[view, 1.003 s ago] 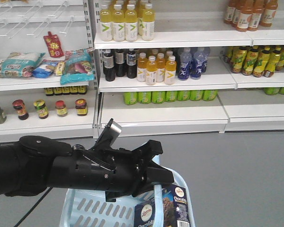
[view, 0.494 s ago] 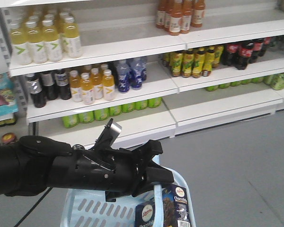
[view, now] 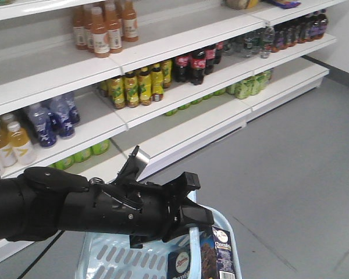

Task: Left arm holds basket, right arm returns cookies
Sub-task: 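Turn the base along the drink shelves, keeping the basket held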

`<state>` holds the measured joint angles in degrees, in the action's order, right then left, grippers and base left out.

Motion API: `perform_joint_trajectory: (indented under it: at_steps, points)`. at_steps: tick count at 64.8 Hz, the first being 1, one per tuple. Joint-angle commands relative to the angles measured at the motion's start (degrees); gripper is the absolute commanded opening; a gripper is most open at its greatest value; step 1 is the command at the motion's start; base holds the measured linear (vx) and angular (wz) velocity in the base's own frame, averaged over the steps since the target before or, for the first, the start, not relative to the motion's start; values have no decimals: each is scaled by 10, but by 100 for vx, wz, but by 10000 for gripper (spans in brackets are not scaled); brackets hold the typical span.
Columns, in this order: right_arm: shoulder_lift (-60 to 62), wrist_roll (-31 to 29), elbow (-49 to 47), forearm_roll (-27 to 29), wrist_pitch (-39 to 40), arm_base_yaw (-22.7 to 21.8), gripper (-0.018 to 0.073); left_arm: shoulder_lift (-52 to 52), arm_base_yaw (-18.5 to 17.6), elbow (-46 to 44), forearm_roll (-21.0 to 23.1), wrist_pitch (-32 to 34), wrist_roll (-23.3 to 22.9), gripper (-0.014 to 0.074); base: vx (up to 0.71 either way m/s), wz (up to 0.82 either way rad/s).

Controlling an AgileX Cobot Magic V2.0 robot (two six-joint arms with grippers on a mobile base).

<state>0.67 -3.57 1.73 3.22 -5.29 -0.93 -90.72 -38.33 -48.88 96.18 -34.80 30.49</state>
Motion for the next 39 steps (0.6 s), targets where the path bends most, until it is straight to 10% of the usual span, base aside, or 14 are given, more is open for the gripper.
perform_joint_trajectory:
  at_steps: [1, 39]
  points:
    - [6, 1, -1, -2, 44, 0, -8, 25, -1, -16, 32, -28, -1, -6, 26, -60]
    - [6, 1, -1, -2, 44, 0, -8, 25, -1, -16, 32, -28, -1, -6, 21, -68]
